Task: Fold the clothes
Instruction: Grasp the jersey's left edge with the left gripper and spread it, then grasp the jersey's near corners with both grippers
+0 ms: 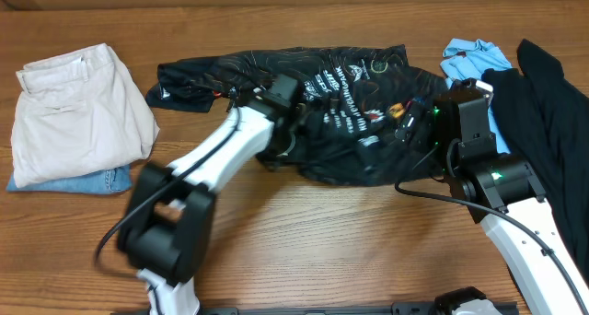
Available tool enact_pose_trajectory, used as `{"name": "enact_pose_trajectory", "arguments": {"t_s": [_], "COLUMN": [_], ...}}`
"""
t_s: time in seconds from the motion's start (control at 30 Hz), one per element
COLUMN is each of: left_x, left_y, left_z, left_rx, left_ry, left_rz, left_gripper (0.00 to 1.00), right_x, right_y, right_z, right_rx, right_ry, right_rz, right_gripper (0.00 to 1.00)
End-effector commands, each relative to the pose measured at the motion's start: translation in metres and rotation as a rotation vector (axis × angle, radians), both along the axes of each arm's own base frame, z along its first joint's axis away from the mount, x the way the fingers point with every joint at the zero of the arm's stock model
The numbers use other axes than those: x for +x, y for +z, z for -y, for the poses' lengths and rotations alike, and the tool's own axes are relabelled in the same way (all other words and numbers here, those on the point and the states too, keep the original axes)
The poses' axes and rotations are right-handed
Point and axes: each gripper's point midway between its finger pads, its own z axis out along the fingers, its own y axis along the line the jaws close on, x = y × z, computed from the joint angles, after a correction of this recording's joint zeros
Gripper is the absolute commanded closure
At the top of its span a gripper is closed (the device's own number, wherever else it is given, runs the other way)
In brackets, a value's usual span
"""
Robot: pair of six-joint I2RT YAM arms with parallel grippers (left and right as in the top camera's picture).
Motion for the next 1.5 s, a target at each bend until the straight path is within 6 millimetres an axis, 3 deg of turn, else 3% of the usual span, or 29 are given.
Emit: {"name": "enact_pose_trajectory", "arguments": {"t_s": [0.0, 0.03, 0.1, 0.17, 0.33, 0.4, 0.5, 0.67, 0.87, 1.03, 1.07, 1.1, 1.17, 1.23, 1.33, 1.43, 1.47], "left_x": [-0.005, -0.009, -0.013, -0.013, 0.011, 0.019, 0.025, 0.017, 0.015, 0.011, 0.01, 0.009, 0.01, 0.011, 0.017, 0.024, 0.027], "left_y": [0.068, 0.072, 0.076, 0.078, 0.084, 0.083, 0.067, 0.02, -0.018, -0.041, -0.043, -0.045, -0.044, -0.042, -0.032, -0.002, 0.02], "left_z": [-0.056, -0.059, -0.06, -0.05, -0.019, -0.007, 0.01, 0.028, 0.056, 0.071, 0.075, 0.078, 0.079, 0.079, 0.079, 0.073, 0.068], "left_rx": [0.121, 0.118, 0.111, 0.057, -0.016, -0.016, -0.019, -0.024, -0.092, -0.119, -0.136, -0.148, -0.157, -0.16, -0.171, -0.184, -0.19], "left_ry": [0.056, 0.06, 0.064, 0.055, 0.011, -0.008, -0.017, 0.036, 0.048, 0.076, 0.07, 0.067, 0.065, 0.065, 0.041, 0.021, -0.001], "left_rz": [0.096, 0.089, 0.083, 0.077, 0.204, 0.25, 0.254, 0.114, 0.033, -0.023, -0.032, -0.038, -0.036, -0.033, -0.009, 0.027, 0.058], "left_gripper": [0.12, 0.0, 0.0, 0.0, 0.0, 0.07, 0.3, 0.29, 0.3, 0.4, 0.44, 0.55, 0.78, 0.94, 0.96, 0.96, 0.96], "right_x": [0.002, 0.002, 0.003, 0.002, 0.0, 0.0, 0.0, 0.0, 0.0, 0.0, 0.0, 0.0, -0.001, -0.001, -0.001, -0.001, -0.002], "right_y": [0.006, 0.005, 0.003, 0.002, 0.0, 0.0, 0.0, 0.0, 0.0, 0.0, 0.0, 0.0, 0.0, -0.001, -0.001, -0.002, -0.003], "right_z": [0.003, 0.003, 0.003, 0.003, 0.003, 0.003, 0.003, 0.003, 0.003, 0.003, 0.003, 0.003, 0.004, 0.004, 0.004, 0.004, 0.005], "right_rx": [-0.006, -0.007, -0.007, -0.007, -0.011, -0.011, -0.011, -0.011, -0.011, -0.011, -0.011, -0.011, -0.011, -0.012, -0.012, -0.013, -0.015], "right_ry": [-0.018, -0.018, -0.017, -0.015, -0.015, -0.016, -0.016, -0.016, -0.016, -0.016, -0.016, -0.016, -0.016, -0.016, -0.016, -0.016, -0.017], "right_rz": [0.016, 0.013, 0.007, 0.002, -0.012, -0.012, -0.012, -0.012, -0.011, -0.013, -0.013, -0.013, -0.014, -0.015, -0.015, -0.02, -0.027], "right_gripper": [0.0, 0.0, 0.0, 0.0, 0.0, 0.0, 0.0, 0.0, 0.0, 0.0, 0.0, 0.0, 0.0, 0.0, 0.0, 0.0, 0.0]}}
